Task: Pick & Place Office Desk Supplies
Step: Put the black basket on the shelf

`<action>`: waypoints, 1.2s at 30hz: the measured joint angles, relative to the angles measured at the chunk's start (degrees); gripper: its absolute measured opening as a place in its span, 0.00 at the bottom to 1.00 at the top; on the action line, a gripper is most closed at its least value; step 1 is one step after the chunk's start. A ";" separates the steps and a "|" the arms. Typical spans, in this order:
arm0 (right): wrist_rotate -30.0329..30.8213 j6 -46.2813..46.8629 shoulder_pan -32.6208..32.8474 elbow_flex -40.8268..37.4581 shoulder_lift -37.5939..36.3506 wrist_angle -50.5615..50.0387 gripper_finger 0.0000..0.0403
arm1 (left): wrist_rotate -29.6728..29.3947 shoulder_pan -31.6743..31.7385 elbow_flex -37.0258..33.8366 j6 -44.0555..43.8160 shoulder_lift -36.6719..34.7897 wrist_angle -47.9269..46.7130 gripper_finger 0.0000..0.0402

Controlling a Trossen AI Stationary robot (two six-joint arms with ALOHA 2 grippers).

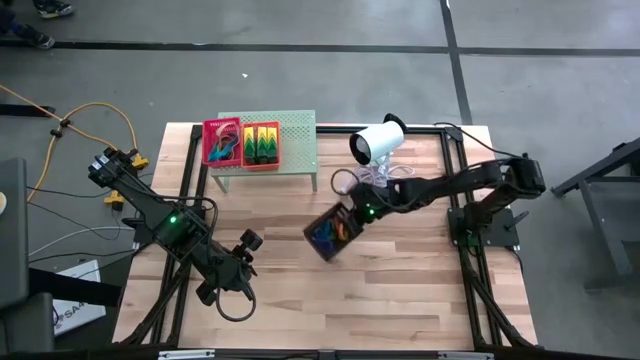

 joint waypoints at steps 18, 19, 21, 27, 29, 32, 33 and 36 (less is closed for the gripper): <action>6.63 8.17 3.56 24.74 2.69 -34.62 0.01 | 0.00 0.02 0.00 0.00 0.00 0.00 0.28; 6.61 8.78 3.78 26.43 3.71 -36.44 0.01 | 0.00 0.00 0.00 0.00 -0.02 0.00 0.28; 6.59 9.41 4.19 30.08 6.12 -39.69 0.01 | 0.00 0.02 0.00 0.00 0.00 0.04 0.28; 4.99 10.24 5.45 41.11 14.64 -47.91 0.01 | 0.00 0.00 0.00 0.00 0.00 0.01 0.28; 5.30 9.97 5.74 44.76 17.31 -50.29 0.01 | 0.00 0.00 0.00 0.00 0.00 0.02 0.28; 6.03 8.82 6.21 49.38 20.27 -53.70 0.01 | 0.00 0.00 0.00 0.00 0.00 0.04 0.28; 6.42 8.64 6.34 50.32 20.90 -54.70 0.01 | 0.00 0.00 0.00 0.00 0.00 0.00 0.28; 7.88 8.64 6.92 51.39 21.57 -55.75 0.01 | -0.01 0.01 0.00 0.00 0.00 0.02 0.28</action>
